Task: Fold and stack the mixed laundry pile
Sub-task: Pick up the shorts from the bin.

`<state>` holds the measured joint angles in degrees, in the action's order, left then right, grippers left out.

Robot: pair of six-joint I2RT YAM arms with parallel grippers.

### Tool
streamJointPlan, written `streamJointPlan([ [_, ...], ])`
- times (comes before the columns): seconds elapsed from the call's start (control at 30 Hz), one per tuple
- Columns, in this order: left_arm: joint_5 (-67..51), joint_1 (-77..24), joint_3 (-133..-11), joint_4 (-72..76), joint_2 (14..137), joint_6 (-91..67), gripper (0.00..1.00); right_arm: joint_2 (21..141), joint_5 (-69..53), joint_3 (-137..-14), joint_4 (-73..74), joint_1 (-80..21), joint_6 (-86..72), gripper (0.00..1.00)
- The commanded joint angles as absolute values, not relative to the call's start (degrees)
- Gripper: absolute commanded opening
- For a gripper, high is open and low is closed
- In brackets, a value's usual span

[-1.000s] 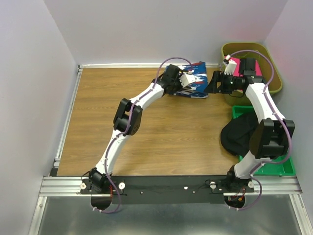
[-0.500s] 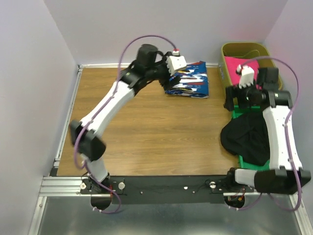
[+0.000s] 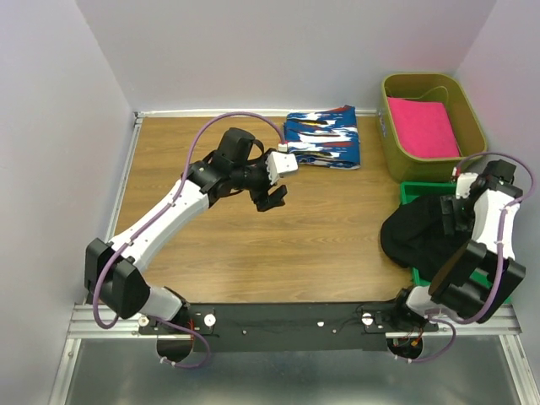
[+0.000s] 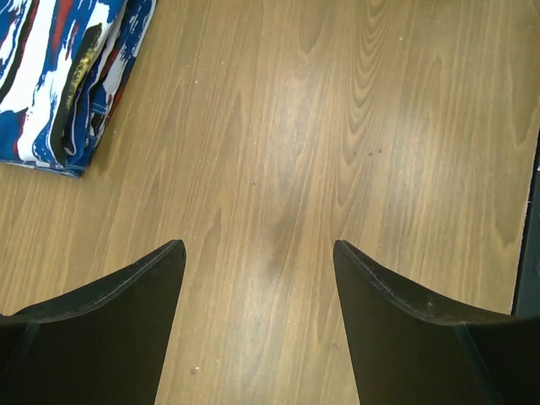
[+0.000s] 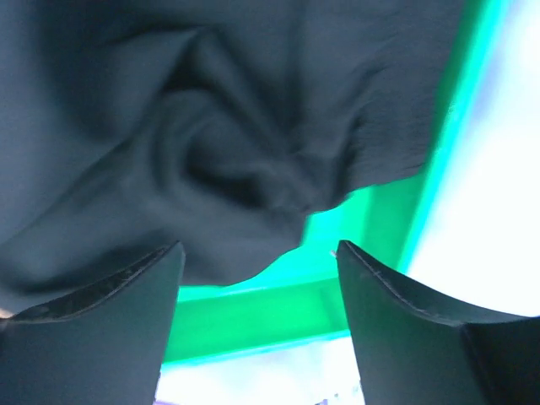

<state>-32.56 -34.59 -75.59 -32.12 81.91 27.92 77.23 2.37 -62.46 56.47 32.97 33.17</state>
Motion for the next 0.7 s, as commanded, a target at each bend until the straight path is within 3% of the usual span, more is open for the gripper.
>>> streamJointPlan([
  [0.0, -32.8, -34.7, -74.9, -31.5, 76.6, 26.5, 0.8, 81.8, 5.4, -66.4, 46.6, 34.9, 39.5, 0.78],
  [0.27, -30.9, -34.6, -75.3, -32.6, 76.5, 26.5, 0.8, 90.3, 9.1, -68.2, 34.6, 34.9, 41.6, 0.75],
  [0.67, -30.1, -34.7, -74.6, -33.1, 77.5, 26.2, 0.8, 99.6, 1.9, -75.8, 33.8, 34.9, 45.6, 0.77],
])
